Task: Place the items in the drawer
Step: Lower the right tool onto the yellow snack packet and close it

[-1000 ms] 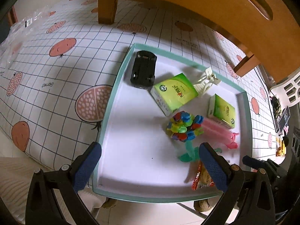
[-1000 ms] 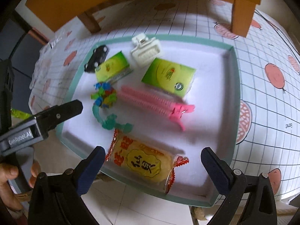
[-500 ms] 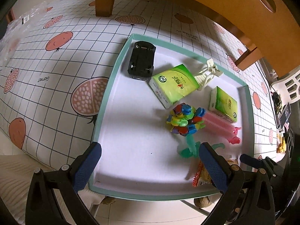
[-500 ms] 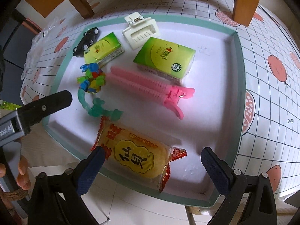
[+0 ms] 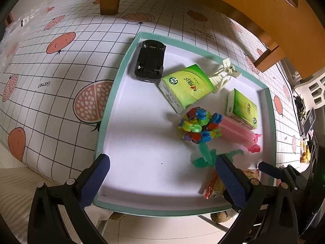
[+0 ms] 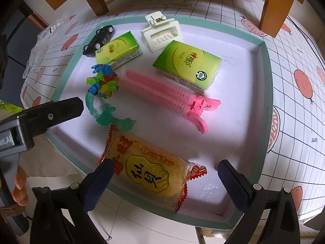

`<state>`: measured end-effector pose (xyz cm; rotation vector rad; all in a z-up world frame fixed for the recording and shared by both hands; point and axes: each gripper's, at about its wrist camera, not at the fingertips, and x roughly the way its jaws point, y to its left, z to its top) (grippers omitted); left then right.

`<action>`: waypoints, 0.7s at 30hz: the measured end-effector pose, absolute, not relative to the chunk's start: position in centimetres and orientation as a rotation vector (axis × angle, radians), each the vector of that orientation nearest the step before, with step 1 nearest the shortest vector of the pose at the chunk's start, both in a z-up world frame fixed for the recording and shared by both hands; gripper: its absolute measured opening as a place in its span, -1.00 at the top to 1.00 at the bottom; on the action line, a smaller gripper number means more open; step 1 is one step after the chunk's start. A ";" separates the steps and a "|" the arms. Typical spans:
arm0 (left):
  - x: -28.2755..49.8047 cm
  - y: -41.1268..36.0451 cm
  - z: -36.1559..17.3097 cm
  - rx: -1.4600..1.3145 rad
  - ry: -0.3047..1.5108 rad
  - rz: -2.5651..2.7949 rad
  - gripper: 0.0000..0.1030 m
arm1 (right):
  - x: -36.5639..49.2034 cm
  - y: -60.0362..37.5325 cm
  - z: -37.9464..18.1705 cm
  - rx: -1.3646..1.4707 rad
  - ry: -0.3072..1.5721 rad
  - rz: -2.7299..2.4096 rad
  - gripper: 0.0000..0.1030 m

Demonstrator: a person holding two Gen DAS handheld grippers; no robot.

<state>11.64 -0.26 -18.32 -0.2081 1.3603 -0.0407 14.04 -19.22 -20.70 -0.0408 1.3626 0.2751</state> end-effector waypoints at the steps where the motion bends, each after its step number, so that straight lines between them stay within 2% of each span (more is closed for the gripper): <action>1: 11.7 -0.4 -18.4 -0.207 1.360 -0.043 -1.00 | 14.0 -19.0 -20.5 -0.042 1.356 0.271 -1.00; 14: 11.7 -0.4 -18.3 -0.204 1.357 -0.045 -1.00 | 14.8 -21.5 -18.7 0.076 1.307 0.212 -1.00; 21: 11.6 0.4 -18.2 -0.222 1.353 -0.028 -1.00 | 13.7 -18.2 -18.6 -0.081 1.314 0.344 -1.00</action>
